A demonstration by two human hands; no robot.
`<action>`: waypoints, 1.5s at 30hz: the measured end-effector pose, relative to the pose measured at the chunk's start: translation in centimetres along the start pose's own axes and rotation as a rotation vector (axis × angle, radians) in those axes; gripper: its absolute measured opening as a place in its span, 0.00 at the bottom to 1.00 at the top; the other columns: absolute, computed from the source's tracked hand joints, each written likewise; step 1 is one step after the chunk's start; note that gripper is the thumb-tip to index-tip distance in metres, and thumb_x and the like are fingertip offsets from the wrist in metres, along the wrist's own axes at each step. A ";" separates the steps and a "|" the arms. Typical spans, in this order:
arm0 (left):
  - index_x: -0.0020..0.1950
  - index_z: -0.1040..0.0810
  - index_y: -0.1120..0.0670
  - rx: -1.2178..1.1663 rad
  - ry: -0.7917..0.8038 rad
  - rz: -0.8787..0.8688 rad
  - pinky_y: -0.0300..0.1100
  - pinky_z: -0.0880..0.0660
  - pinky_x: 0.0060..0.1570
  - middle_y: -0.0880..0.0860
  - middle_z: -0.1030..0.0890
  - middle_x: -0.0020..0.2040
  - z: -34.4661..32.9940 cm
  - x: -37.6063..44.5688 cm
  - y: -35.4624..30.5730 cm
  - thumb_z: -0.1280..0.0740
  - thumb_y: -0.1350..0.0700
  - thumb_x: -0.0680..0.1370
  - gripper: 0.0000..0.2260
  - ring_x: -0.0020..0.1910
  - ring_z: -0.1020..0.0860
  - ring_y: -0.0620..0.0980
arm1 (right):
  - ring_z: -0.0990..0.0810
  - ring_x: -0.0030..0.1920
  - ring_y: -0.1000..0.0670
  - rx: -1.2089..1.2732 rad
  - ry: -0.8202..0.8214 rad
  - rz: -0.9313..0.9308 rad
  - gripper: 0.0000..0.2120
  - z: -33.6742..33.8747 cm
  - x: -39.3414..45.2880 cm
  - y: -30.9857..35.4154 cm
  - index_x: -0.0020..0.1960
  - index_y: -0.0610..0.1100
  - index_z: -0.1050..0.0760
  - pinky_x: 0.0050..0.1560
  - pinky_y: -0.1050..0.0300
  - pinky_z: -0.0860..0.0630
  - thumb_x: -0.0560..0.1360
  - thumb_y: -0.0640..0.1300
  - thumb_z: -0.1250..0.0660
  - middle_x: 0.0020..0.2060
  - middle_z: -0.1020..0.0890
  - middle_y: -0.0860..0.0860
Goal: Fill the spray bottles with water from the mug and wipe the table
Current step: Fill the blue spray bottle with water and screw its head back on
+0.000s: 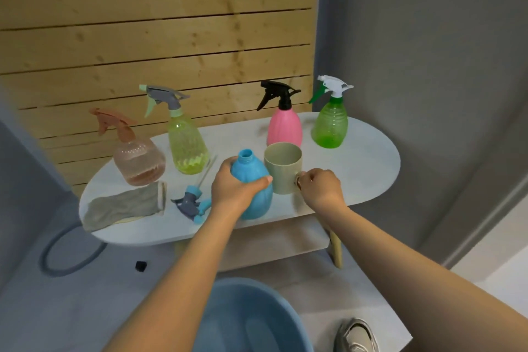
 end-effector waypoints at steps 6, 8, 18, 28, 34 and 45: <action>0.71 0.36 0.50 -0.001 0.107 0.001 0.46 0.27 0.56 0.49 0.26 0.63 -0.4 0.0 0.2 0.22 0.48 0.65 0.38 0.60 0.26 0.52 | 0.34 0.63 0.43 0.055 -0.200 0.153 0.18 2.0 -1.1 0.5 0.65 0.41 0.28 0.62 0.52 0.34 0.78 0.47 0.39 0.61 0.28 0.44; 0.77 0.48 0.48 0.042 0.244 0.016 0.46 0.31 0.62 0.49 0.34 0.71 -0.2 -0.5 0.4 0.23 0.49 0.67 0.46 0.68 0.31 0.52 | 0.34 0.60 0.44 0.044 -0.274 0.279 0.16 2.7 -2.0 2.0 0.62 0.41 0.26 0.60 0.53 0.34 0.76 0.45 0.36 0.57 0.26 0.45; 0.76 0.46 0.44 0.995 0.276 -0.065 0.50 0.52 0.71 0.55 0.48 0.77 5.9 -0.6 6.3 0.38 0.39 0.76 0.32 0.75 0.50 0.55 | 0.29 0.53 0.49 0.086 -0.187 0.568 0.11 -0.3 -5.8 7.4 0.54 0.41 0.24 0.48 0.60 0.33 0.73 0.42 0.33 0.49 0.24 0.48; 0.59 0.25 0.49 0.759 0.181 -0.114 0.38 0.34 0.57 0.50 0.34 0.53 7.7 -2.0 6.0 0.25 0.51 0.69 0.20 0.57 0.30 0.51 | 0.29 0.46 0.53 0.119 -0.146 0.551 0.10 -1.0 -6.9 8.6 0.53 0.42 0.26 0.47 0.58 0.30 0.72 0.41 0.33 0.45 0.28 0.53; 0.48 0.23 0.56 0.285 0.097 0.139 0.44 0.23 0.48 0.55 0.21 0.47 12.3 -3.7 6.3 0.26 0.63 0.68 0.11 0.47 0.22 0.53 | 0.29 0.44 0.53 0.136 -0.091 0.613 0.09 -1.7 -8.2 9.7 0.53 0.42 0.26 0.44 0.60 0.31 0.72 0.40 0.33 0.46 0.26 0.50; 0.55 0.21 0.63 -0.718 0.301 0.350 0.34 0.21 0.41 0.57 0.20 0.53 13.5 -8.6 2.7 0.33 0.61 0.73 0.12 0.50 0.22 0.48 | 0.29 0.61 0.53 0.080 0.139 1.101 0.29 -4.1 -14.2 15.4 0.69 0.54 0.31 0.63 0.61 0.34 0.70 0.47 0.28 0.63 0.27 0.52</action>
Point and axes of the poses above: each hand's wrist, its own x-axis towards the middle knuckle, its own z-axis out of the back of the hand, y = z × x, the point moved 9 cm from there along x, towards the middle knuckle
